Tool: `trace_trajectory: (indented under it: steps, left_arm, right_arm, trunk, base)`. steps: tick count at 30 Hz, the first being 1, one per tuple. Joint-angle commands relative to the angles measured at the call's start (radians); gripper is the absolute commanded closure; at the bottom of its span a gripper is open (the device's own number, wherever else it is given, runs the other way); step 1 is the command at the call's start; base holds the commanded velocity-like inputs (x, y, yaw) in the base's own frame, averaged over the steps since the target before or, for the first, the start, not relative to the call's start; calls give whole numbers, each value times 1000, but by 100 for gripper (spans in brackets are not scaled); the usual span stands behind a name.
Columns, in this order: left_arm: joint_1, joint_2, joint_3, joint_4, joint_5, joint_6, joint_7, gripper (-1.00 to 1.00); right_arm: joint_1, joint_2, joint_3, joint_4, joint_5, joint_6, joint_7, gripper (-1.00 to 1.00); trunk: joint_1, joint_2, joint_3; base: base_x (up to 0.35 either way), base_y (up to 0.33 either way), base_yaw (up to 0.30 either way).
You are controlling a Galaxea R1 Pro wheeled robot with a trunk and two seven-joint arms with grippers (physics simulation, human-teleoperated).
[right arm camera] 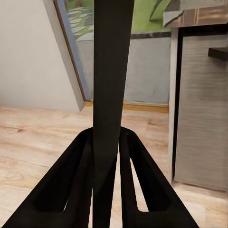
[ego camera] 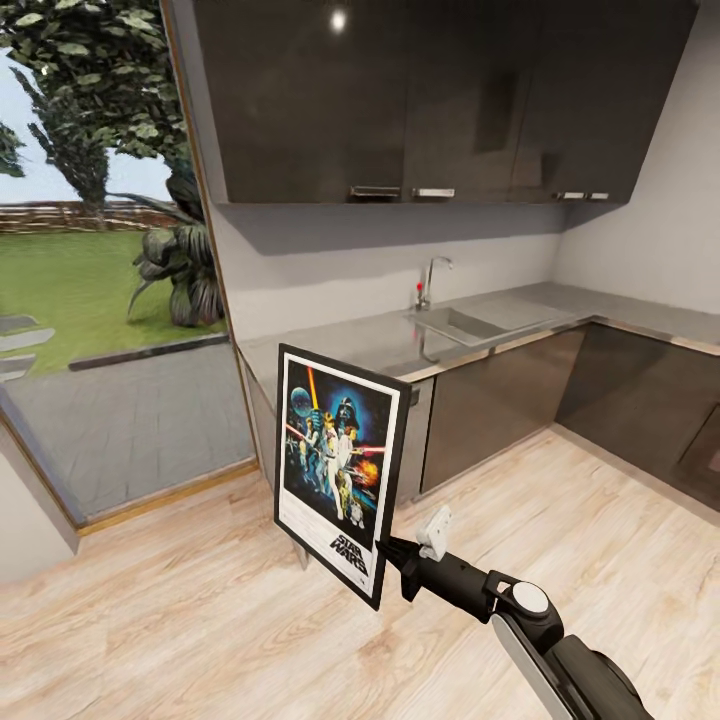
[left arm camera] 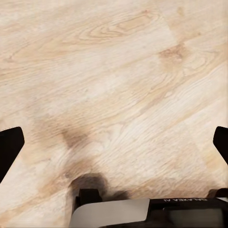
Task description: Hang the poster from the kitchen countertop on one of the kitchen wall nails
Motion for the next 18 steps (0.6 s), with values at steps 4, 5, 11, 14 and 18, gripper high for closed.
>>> trace_trajectory:
  steps: [4, 5, 11, 14, 18]
  left_arm:
    - [0, 0, 1, 15, 5, 7, -5, -100]
    - [0, 0, 1, 19, 5, 6, -4, -100]
    - [0, 1, 1, 26, 6, 4, -4, -100]
    - [0, 1, 1, 27, 6, 4, -4, -100]
    - [0, 1, 1, 27, 6, 4, -4, -100]
  right_arm:
    - [-1, 0, 2, 0, -12, 9, 2, 100]
    - [-1, 0, 2, 0, -12, 8, 2, 100]
    - [-1, 1, 2, 2, -12, 8, 2, 100]
    - [-1, 1, 2, 2, -12, 8, 2, 100]
    - [-1, 1, 3, 3, -11, 6, 1, 100]
  trunk:
    - [-15, 28, 12]
    - [-19, 35, 15]
    - [-42, 77, 34]
    - [-54, 98, 43]
    - [-69, 126, 56]
  base:
    - [0, 0, 0]
    - [0, 0, 0]
    - [0, 0, 0]
    - [0, 0, 0]
    - [0, 0, 0]
